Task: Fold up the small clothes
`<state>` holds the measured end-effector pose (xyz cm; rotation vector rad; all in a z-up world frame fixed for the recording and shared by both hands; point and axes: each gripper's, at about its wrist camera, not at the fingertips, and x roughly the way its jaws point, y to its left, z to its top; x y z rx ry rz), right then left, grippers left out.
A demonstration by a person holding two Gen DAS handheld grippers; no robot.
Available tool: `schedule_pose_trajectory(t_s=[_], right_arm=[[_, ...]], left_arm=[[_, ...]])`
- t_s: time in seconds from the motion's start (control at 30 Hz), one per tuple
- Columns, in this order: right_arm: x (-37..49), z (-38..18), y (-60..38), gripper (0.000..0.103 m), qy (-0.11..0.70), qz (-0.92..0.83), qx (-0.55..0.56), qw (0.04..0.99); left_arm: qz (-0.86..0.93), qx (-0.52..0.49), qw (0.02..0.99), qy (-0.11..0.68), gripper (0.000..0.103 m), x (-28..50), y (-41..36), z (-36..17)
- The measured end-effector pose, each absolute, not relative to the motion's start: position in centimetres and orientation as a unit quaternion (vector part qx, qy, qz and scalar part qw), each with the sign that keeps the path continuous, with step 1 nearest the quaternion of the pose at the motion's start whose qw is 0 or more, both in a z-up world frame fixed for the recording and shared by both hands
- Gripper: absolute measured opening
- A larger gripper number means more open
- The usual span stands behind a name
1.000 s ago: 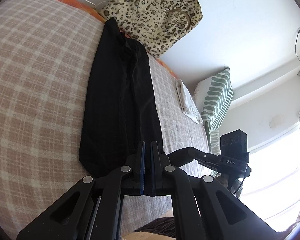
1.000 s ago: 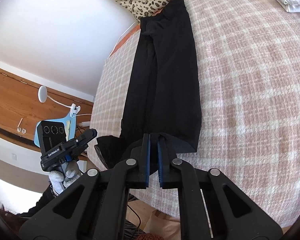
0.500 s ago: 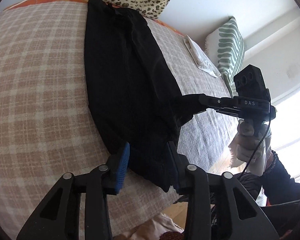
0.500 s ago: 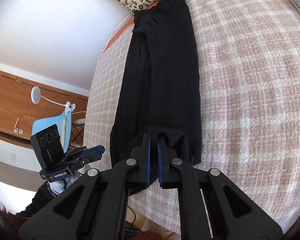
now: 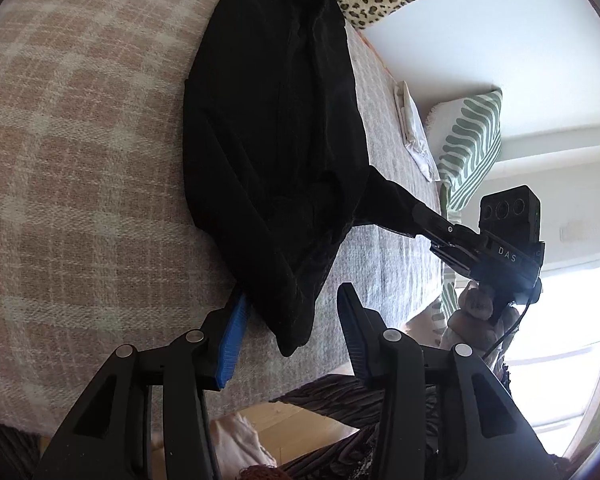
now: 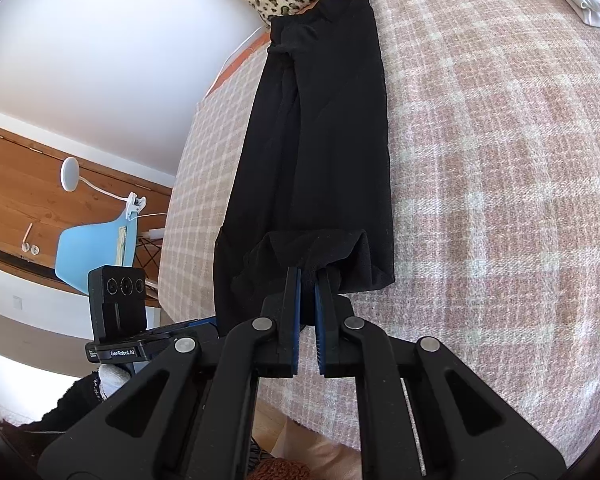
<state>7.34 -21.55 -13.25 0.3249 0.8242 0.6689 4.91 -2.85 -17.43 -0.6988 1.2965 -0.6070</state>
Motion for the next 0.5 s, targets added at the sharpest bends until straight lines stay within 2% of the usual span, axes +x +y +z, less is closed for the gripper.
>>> schedule_pose_trajectory(t_s=[0.03, 0.1, 0.5], right_arm=[[7.2, -13.3, -21.6, 0.007, 0.390, 0.317, 0.154, 0.850], [7.0, -13.3, -21.7, 0.007, 0.390, 0.315, 0.153, 0.852], [2.3, -15.1, -22.1, 0.007, 0.413, 0.323, 0.151, 0.838]], left_arm=[[-0.276, -0.314, 0.700, 0.579, 0.038, 4.9, -3.1, -17.5], [-0.280, -0.320, 0.701, 0.573, 0.004, 4.9, -3.2, -17.6], [-0.290, -0.337, 0.700, 0.559, 0.003, 3.0, 1.0, -14.9]])
